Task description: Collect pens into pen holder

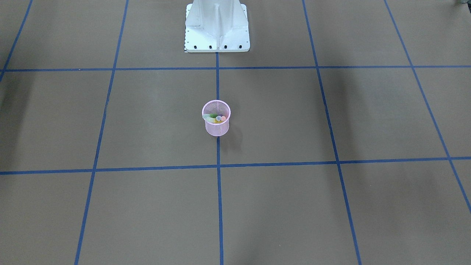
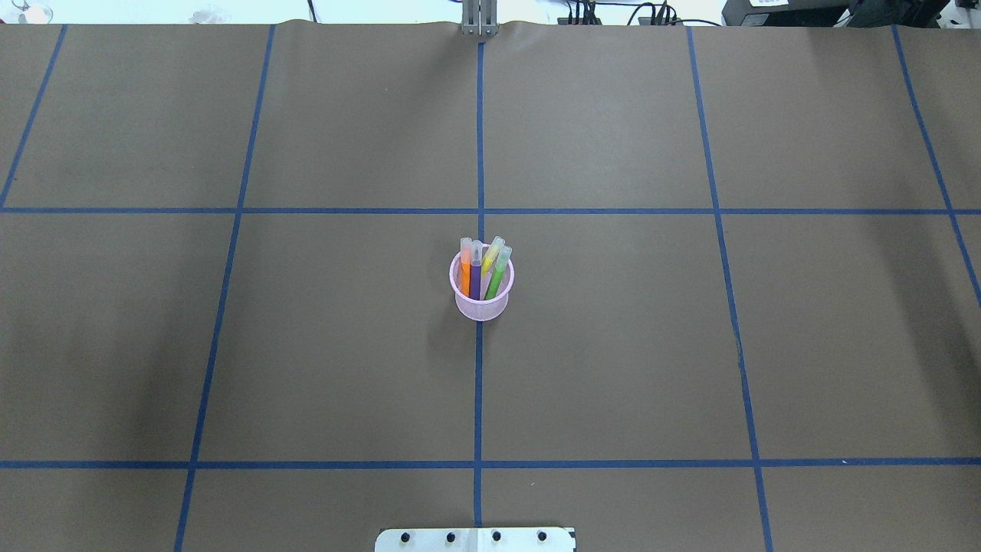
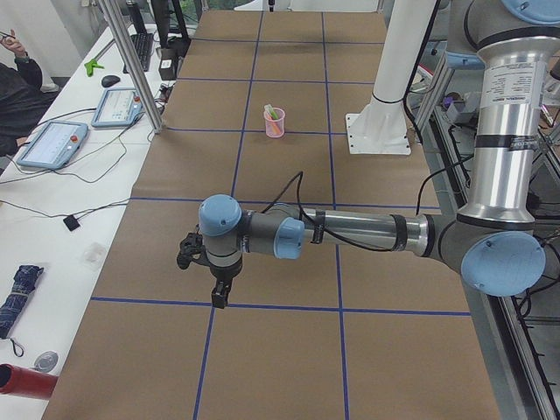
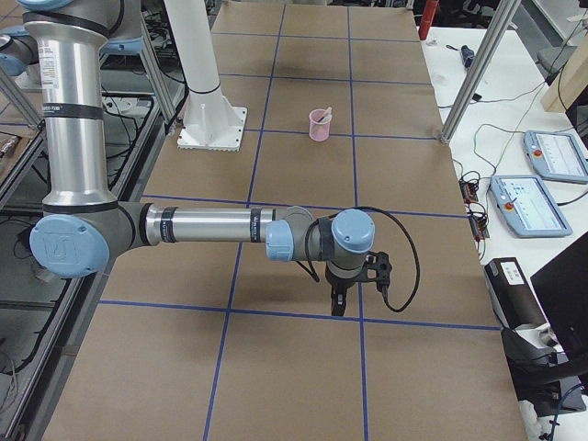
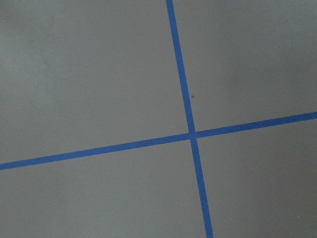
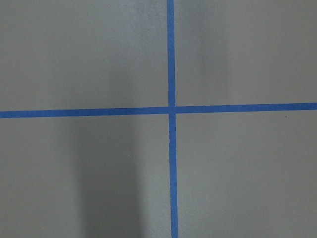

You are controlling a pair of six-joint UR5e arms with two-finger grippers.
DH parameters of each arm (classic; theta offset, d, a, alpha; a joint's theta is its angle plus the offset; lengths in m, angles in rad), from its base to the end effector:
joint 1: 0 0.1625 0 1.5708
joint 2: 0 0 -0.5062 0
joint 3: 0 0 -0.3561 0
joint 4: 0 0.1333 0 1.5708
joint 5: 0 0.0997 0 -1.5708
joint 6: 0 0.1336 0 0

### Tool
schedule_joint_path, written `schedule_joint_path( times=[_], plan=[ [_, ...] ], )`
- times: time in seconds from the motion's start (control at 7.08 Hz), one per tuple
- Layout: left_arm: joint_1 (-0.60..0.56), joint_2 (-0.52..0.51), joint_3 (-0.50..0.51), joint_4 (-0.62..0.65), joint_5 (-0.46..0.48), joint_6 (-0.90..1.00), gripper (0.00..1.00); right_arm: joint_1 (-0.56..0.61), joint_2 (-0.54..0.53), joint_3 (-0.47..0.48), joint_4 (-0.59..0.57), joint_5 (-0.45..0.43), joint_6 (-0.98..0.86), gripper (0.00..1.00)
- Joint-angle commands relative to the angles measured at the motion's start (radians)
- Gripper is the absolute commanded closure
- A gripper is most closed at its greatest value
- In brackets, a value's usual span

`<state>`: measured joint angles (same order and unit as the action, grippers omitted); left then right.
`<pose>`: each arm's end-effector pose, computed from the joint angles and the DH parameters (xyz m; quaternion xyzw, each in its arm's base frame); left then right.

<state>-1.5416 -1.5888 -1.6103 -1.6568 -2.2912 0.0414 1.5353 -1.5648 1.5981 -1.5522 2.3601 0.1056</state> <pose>-0.0312 -0.4788 0.7333 0.0692 0.3511 0.0582 0.9319 0.0220 -0.4645 0.7456 -0.0032 -0.3851 0.0224 0.9226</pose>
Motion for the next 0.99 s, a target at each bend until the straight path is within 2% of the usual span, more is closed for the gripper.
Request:
schedule_joint_path(
  times=[0.0,0.42,0.85],
  plan=[
    [0.0,0.003,-0.005,0.002,-0.001,0.0,0.0,0.009,-0.001,0.017,0.0,0.005,0.002,0.0],
    [0.0,0.001,-0.005,0.002,-0.002,0.0,0.0,0.063,-0.012,0.019,0.0,0.01,-0.001,0.0],
    [-0.002,-0.002,-0.005,0.002,-0.005,0.0,0.0,0.097,-0.05,0.022,0.001,0.082,-0.009,0.0]
  ],
)
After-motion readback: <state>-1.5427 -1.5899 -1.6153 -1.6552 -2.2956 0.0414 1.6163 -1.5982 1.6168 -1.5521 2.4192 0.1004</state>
